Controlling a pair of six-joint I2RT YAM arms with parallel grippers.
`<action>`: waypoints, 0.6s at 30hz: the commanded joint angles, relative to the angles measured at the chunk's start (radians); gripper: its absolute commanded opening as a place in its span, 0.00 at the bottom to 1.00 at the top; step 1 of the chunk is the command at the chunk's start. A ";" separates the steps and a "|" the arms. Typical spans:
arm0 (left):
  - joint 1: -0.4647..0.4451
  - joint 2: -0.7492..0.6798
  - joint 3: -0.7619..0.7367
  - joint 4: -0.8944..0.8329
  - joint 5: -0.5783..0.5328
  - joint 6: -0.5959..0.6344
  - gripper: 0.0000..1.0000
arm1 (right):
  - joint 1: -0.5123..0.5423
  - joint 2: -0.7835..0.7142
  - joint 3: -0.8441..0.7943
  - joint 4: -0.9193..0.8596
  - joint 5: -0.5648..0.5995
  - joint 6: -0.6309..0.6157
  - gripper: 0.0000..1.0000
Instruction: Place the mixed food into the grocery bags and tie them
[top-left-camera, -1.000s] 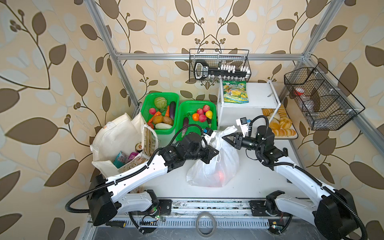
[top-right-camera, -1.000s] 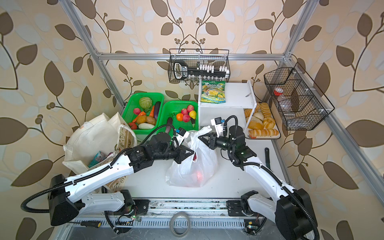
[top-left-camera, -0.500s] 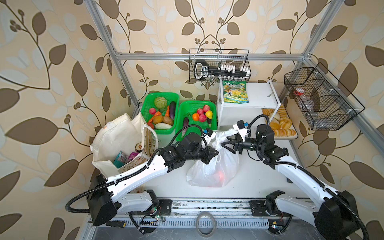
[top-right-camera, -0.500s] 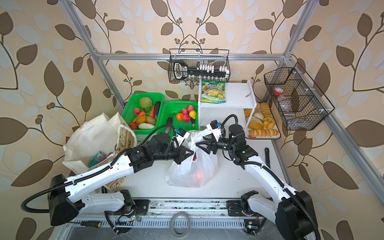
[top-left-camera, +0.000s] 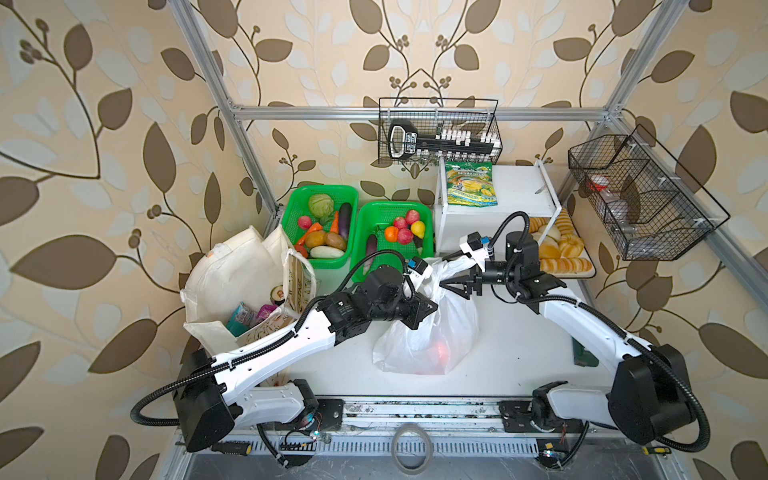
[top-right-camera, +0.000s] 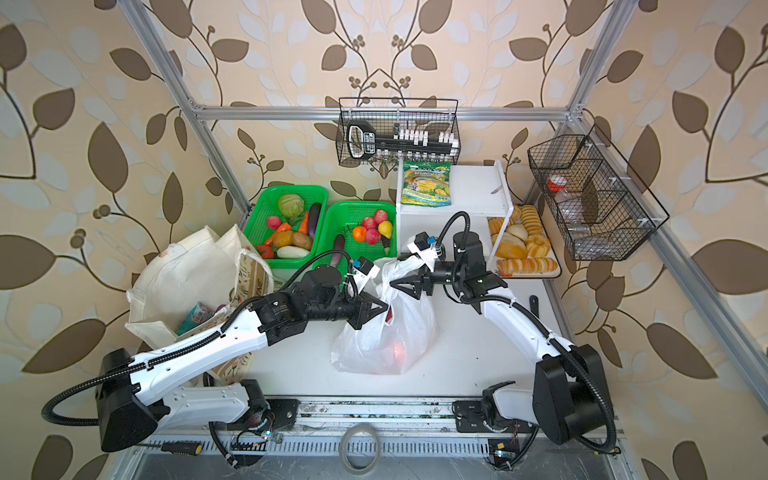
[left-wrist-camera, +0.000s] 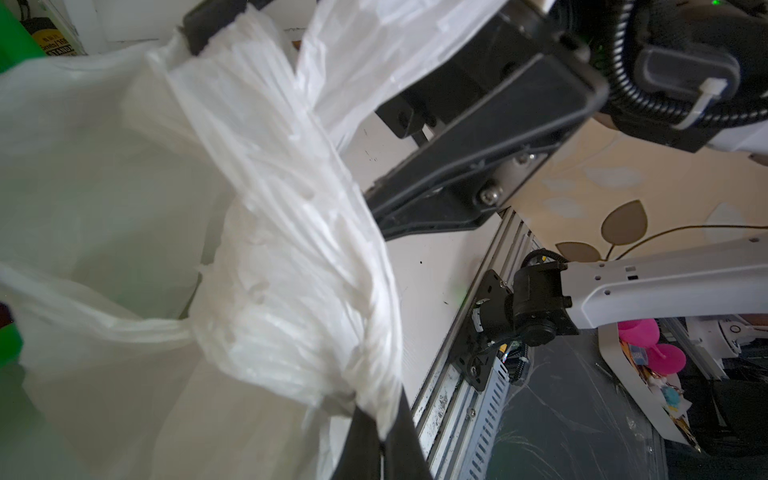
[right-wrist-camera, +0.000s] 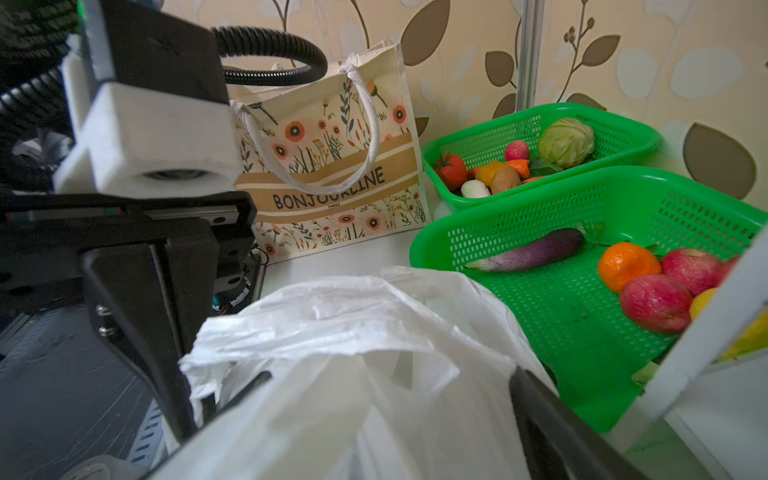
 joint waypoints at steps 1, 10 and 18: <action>-0.008 0.003 0.036 0.001 0.033 0.024 0.00 | 0.019 0.047 0.044 -0.021 -0.096 -0.054 0.88; -0.008 -0.011 0.039 -0.010 0.012 0.032 0.00 | 0.018 0.035 0.015 -0.031 -0.044 0.014 0.17; -0.008 -0.009 0.080 -0.021 0.008 0.035 0.00 | 0.015 -0.214 -0.148 0.101 0.237 0.329 0.00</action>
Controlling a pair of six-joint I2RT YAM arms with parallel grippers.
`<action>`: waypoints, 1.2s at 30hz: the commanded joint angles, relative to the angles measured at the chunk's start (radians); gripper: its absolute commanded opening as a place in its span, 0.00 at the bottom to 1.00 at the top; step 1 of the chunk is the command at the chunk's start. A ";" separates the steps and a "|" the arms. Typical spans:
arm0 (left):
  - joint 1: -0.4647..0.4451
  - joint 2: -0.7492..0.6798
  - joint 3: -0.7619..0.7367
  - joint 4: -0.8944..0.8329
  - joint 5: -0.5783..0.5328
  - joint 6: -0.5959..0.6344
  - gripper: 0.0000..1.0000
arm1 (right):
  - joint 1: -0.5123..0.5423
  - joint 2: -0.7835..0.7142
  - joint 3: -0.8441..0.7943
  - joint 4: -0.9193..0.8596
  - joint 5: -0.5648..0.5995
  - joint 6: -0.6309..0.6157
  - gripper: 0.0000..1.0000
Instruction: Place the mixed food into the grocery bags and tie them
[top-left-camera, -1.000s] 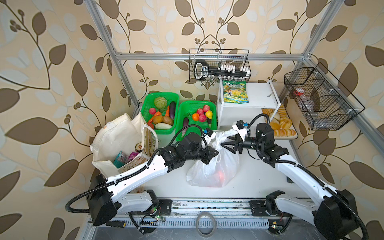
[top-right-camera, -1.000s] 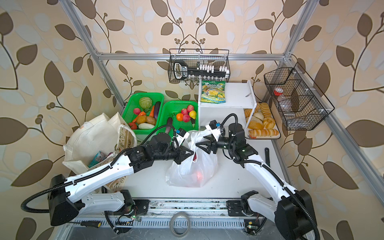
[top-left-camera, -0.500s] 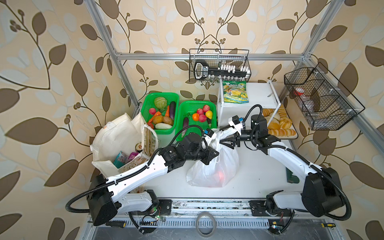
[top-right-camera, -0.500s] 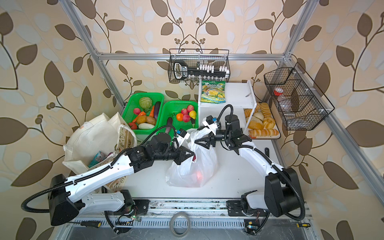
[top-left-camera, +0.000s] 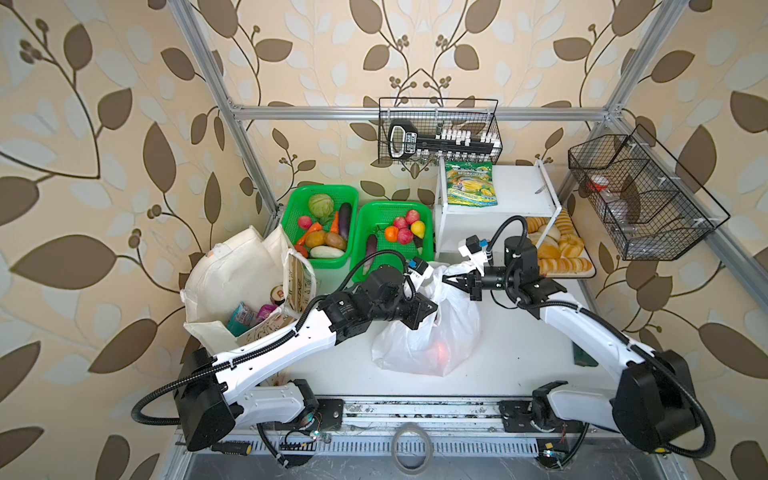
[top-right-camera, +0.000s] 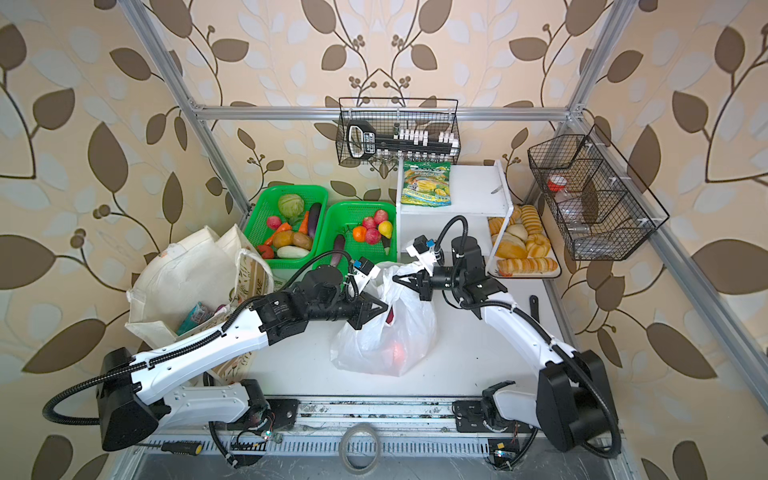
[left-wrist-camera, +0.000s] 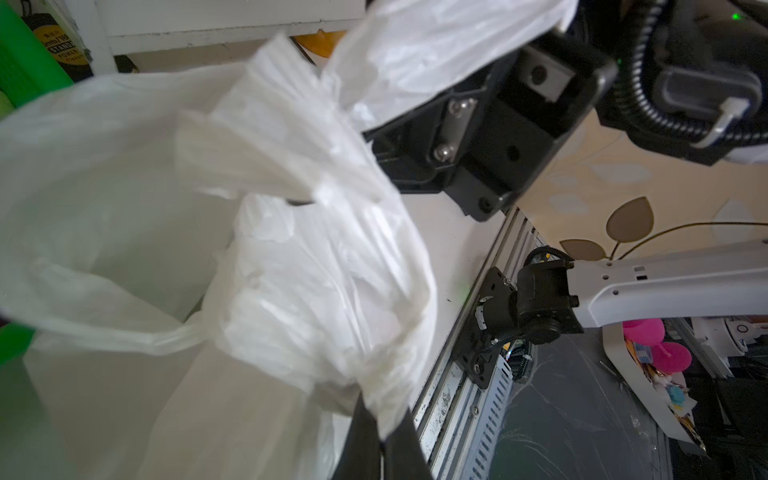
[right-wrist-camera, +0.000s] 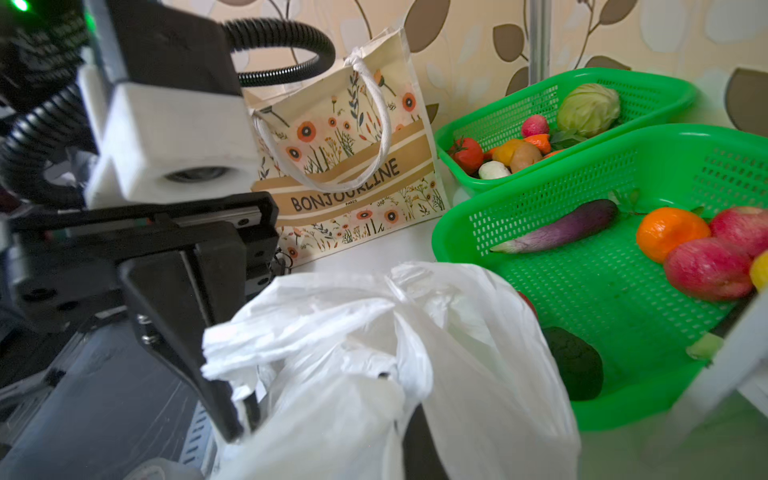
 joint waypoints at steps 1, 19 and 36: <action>-0.008 -0.009 0.078 -0.001 0.016 0.030 0.00 | -0.006 -0.123 -0.071 0.095 0.197 0.215 0.00; -0.016 0.041 0.049 0.101 0.018 -0.070 0.01 | 0.118 -0.415 -0.237 -0.098 0.675 0.632 0.00; -0.108 0.102 0.014 0.122 -0.064 -0.113 0.03 | -0.034 -0.354 -0.225 -0.090 0.189 0.429 0.61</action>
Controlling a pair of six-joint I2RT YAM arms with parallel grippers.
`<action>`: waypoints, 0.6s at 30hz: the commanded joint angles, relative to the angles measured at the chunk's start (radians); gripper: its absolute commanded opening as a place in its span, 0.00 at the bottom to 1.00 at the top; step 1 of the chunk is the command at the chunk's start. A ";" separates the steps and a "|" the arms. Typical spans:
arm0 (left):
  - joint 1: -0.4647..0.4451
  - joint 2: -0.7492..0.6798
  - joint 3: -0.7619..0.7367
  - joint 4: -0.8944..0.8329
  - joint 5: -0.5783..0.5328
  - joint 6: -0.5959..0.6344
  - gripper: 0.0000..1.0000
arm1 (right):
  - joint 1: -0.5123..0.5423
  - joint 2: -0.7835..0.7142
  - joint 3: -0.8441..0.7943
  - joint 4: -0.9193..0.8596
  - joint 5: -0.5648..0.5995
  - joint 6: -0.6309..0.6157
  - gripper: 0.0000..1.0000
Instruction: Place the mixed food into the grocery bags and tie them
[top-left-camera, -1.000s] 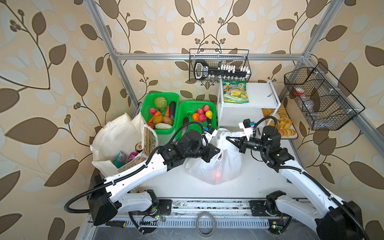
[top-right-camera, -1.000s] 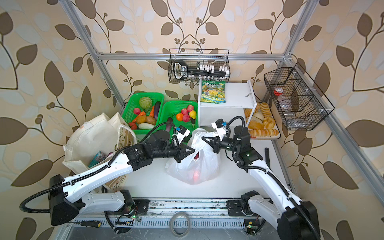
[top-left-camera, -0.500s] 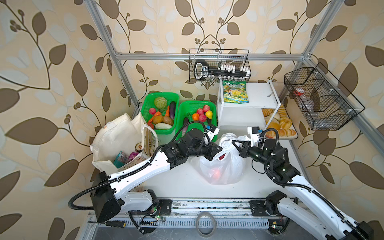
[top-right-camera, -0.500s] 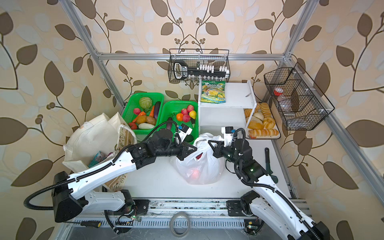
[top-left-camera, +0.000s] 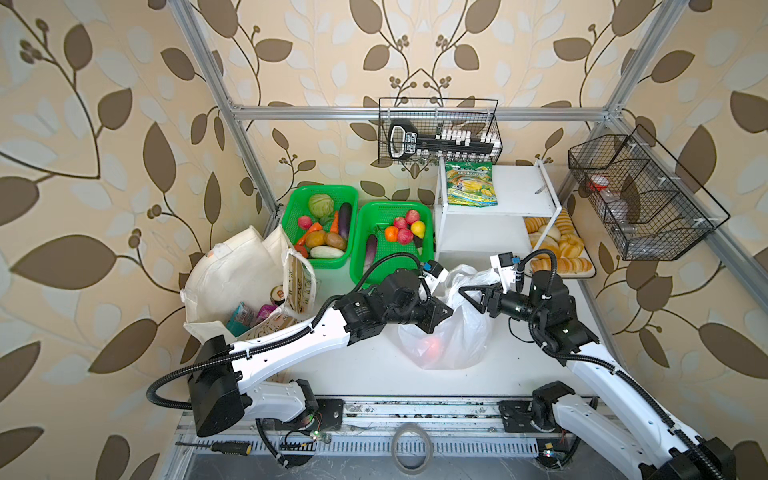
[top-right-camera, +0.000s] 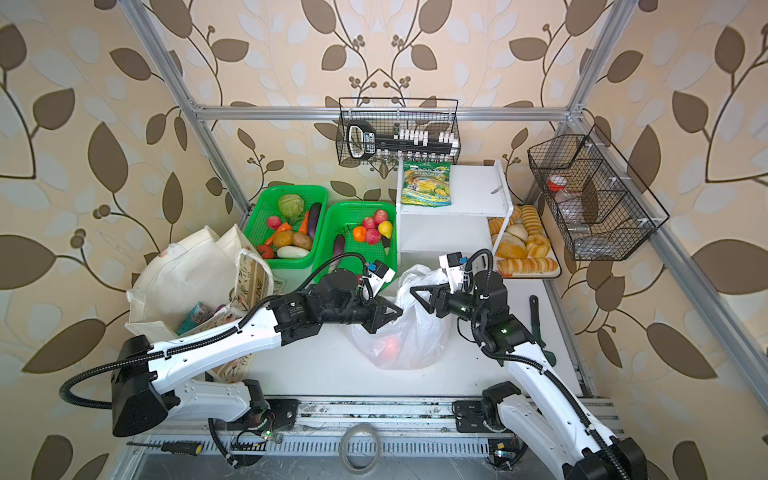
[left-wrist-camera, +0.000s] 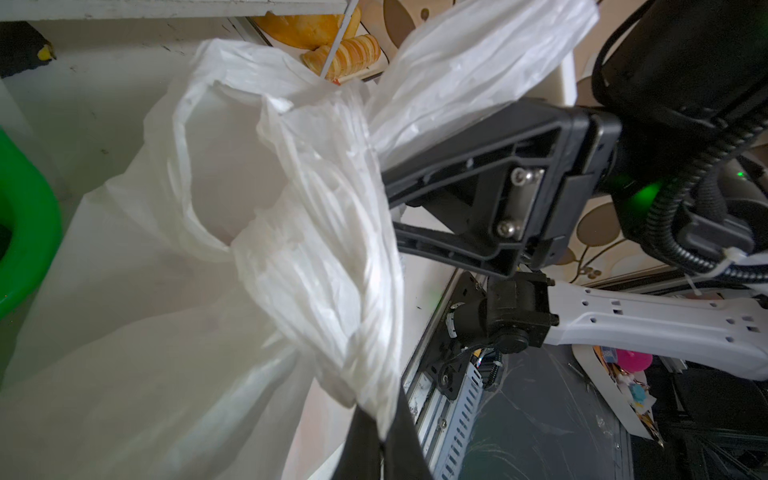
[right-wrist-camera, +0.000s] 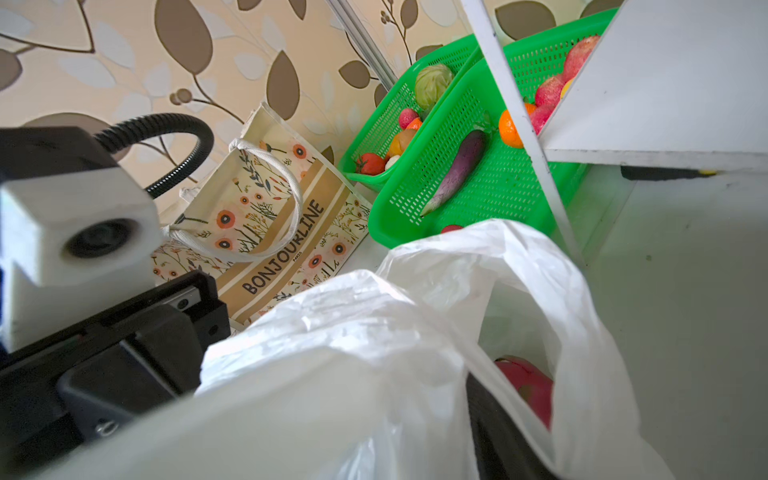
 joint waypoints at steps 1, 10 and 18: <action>-0.020 0.014 -0.020 0.037 -0.051 -0.023 0.04 | -0.016 0.000 0.006 -0.013 -0.109 -0.033 0.63; -0.032 0.049 -0.040 0.063 -0.074 -0.030 0.07 | -0.037 -0.025 0.002 -0.047 -0.183 0.017 0.73; -0.061 0.095 -0.011 0.026 -0.094 0.013 0.11 | -0.022 0.022 0.029 -0.057 -0.096 0.080 0.76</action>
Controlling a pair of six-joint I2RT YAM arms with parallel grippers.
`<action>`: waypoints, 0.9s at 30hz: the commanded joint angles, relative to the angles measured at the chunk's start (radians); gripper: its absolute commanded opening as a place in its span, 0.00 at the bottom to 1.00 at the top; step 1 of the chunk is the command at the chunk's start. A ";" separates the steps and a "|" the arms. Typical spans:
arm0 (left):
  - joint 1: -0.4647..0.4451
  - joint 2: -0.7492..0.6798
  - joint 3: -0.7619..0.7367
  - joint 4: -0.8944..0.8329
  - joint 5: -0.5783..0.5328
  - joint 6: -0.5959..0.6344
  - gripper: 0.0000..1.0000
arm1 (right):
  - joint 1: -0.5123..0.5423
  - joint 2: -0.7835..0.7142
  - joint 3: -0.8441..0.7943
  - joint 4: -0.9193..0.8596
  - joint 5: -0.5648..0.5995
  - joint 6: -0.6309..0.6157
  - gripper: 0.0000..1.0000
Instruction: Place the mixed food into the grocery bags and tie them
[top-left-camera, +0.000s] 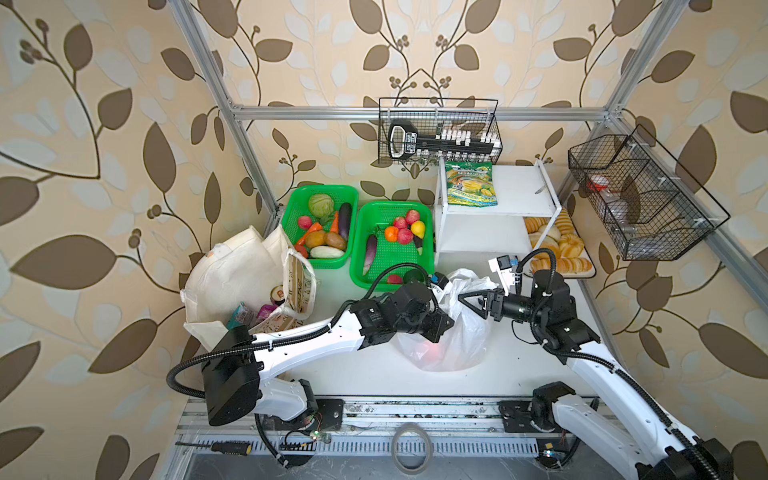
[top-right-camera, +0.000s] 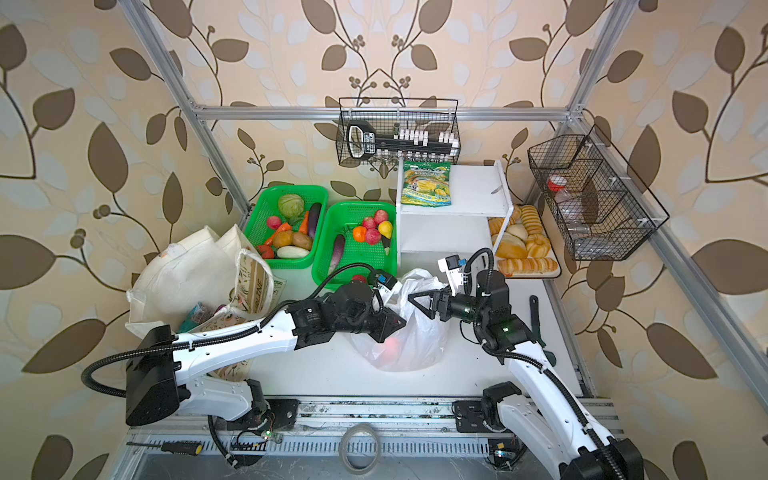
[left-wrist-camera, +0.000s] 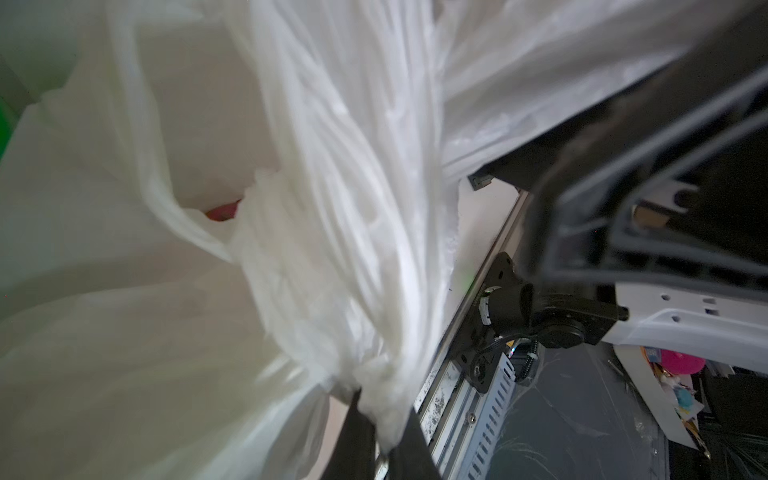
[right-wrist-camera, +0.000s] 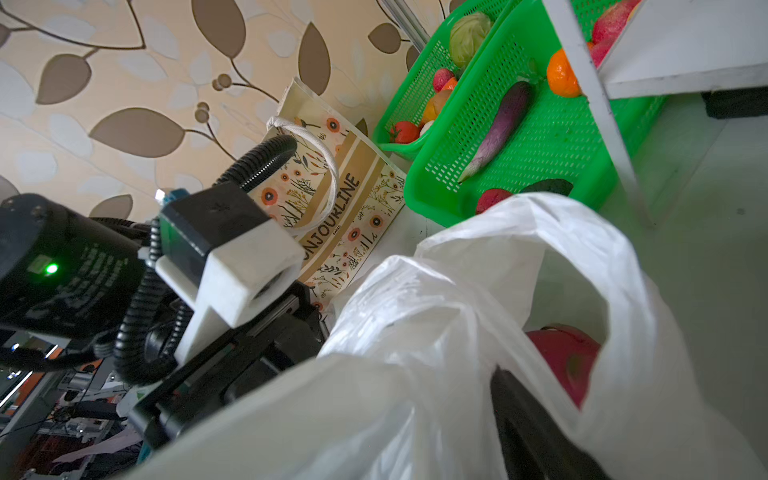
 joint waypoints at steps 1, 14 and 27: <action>-0.010 0.008 0.030 0.001 -0.025 0.030 0.12 | 0.014 0.009 0.032 -0.026 0.057 0.010 0.76; -0.016 0.014 0.037 -0.005 -0.031 0.068 0.10 | 0.095 0.075 0.066 -0.060 0.202 -0.038 0.50; -0.015 -0.220 -0.011 -0.087 -0.053 0.125 0.60 | 0.050 0.036 0.008 0.033 0.135 -0.162 0.17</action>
